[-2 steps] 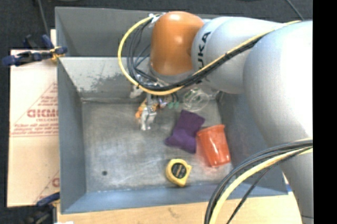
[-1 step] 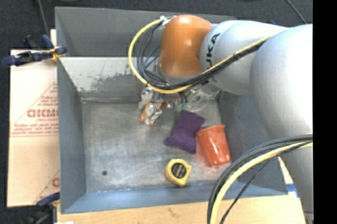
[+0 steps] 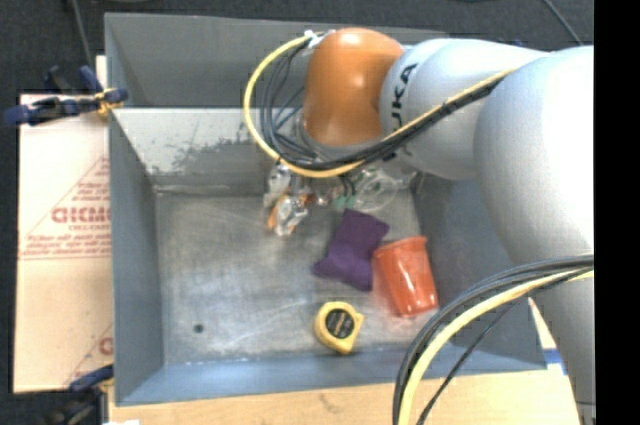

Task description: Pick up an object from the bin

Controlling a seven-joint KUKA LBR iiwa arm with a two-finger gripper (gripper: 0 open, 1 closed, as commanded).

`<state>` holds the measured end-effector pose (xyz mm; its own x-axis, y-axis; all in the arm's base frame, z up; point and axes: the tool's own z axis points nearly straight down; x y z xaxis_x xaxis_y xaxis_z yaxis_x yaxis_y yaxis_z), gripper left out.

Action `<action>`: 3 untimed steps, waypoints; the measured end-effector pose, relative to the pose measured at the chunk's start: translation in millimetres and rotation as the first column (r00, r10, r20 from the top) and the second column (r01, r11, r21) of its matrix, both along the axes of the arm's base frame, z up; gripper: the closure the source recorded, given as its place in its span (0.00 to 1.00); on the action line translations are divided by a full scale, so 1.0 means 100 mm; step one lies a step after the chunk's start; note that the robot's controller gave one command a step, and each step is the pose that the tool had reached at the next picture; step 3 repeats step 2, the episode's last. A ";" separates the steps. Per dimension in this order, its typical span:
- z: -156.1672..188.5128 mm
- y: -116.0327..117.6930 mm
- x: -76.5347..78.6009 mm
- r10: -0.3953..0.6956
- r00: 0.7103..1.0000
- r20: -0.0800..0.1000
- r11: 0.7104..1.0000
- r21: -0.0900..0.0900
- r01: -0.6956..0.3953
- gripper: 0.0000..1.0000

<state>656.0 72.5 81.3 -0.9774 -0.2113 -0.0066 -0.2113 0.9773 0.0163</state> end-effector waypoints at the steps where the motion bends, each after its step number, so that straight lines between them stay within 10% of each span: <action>1: 0.22 0.00 0.02 0.003 1.000 0.005 1.000 -0.014 -0.003 1.00; 3: 0.84 -0.01 0.03 -0.001 1.000 0.009 1.000 -0.015 0.001 1.00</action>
Offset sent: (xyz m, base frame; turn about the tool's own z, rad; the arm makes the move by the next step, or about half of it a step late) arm 0.0001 0.0000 0.0787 -0.0001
